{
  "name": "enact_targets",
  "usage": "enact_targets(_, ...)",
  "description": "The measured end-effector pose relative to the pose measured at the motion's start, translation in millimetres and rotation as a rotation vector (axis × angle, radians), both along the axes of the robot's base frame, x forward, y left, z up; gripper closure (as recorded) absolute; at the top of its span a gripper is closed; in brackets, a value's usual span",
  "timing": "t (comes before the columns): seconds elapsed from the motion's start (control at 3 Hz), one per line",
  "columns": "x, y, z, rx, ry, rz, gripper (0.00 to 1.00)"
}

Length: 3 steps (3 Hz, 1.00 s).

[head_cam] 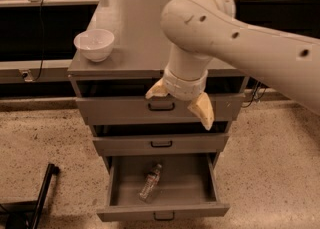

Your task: Pick water bottle from bottom drawer and place on counter

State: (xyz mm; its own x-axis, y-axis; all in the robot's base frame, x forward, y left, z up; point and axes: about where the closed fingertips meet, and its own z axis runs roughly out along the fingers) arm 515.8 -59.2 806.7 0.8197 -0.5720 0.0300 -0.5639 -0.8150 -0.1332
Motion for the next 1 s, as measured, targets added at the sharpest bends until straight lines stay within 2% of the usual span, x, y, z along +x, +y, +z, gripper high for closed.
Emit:
enact_targets(0.33,-0.2,9.1,-13.6,-0.046,0.018,0.212,0.0)
enact_targets(0.67,0.0,9.5,-13.3,-0.05,0.012,0.263,0.0)
enact_targets(1.0,1.3,19.9,-27.5,-0.066,0.005,0.324,0.0)
